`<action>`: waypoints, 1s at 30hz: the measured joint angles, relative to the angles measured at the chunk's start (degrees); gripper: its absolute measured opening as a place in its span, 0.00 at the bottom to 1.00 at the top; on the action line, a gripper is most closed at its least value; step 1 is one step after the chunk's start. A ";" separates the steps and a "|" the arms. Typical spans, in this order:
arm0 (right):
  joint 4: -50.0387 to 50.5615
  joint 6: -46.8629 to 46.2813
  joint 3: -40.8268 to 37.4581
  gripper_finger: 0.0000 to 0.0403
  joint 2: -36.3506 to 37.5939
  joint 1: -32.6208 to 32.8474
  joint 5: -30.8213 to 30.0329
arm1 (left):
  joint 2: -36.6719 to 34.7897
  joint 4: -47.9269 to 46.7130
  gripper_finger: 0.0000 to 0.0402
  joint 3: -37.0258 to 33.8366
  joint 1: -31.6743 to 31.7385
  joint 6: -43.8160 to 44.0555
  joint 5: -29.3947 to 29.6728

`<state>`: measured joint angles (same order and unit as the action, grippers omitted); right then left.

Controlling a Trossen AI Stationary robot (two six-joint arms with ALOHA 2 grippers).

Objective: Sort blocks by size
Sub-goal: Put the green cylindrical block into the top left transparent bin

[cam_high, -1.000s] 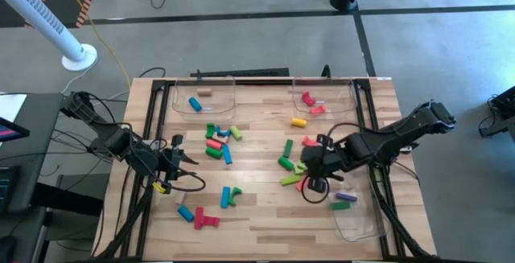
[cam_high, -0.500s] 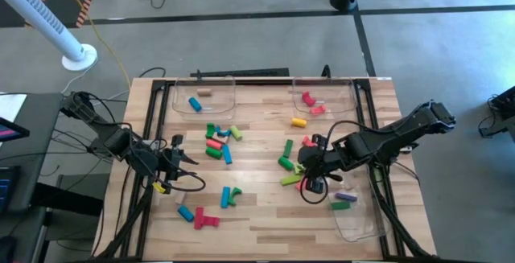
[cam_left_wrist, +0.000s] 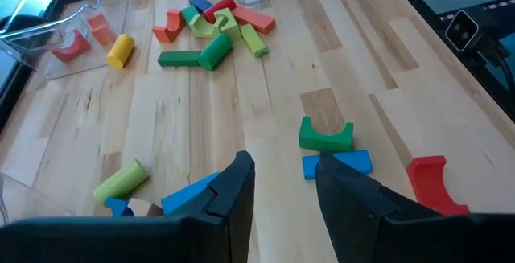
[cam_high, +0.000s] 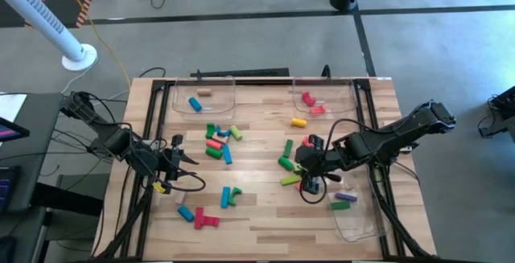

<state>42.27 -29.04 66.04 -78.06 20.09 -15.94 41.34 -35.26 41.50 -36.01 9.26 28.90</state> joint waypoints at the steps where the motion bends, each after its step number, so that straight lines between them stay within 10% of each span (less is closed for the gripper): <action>1: -0.12 0.00 -0.01 0.50 -0.01 0.01 -0.74 | 0.00 -0.01 0.31 0.00 0.00 0.15 -0.02; 30: 1.09 -6.30 0.06 0.50 -18.68 -11.76 0.13 | 0.00 0.25 0.31 -0.02 -0.01 5.12 -0.02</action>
<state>43.35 -35.34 66.10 -96.74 8.33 -15.80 41.34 -35.01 41.47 -36.02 14.38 28.88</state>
